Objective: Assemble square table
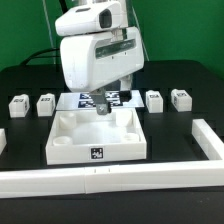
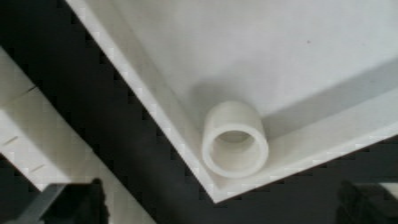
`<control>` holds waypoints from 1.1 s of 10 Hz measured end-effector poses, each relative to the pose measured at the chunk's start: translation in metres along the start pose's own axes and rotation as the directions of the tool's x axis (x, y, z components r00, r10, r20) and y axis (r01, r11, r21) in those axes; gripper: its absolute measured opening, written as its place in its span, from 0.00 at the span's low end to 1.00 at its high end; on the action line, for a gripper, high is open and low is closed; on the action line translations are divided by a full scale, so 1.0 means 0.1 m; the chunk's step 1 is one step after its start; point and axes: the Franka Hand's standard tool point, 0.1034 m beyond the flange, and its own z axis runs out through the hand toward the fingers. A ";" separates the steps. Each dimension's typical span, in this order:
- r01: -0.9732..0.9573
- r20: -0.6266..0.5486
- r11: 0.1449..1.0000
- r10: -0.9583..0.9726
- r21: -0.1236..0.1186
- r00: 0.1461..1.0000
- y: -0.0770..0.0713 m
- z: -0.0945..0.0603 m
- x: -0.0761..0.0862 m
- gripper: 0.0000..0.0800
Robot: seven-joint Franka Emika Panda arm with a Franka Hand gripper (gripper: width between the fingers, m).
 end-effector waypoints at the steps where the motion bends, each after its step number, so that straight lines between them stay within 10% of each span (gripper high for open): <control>1: 0.000 0.000 1.000 0.000 0.000 1.000 0.00 0.00 0.00 0.81; 8: 0.024 0.004 1.000 -0.024 -0.001 1.000 0.01 0.00 -0.03 0.81; 11: 0.317 0.036 0.948 -0.318 0.026 0.948 -0.22 -0.02 -0.50 0.81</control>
Offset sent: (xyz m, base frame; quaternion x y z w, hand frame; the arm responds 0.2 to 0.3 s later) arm 0.0000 0.0000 0.0000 0.0000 0.0000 0.0000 1.0000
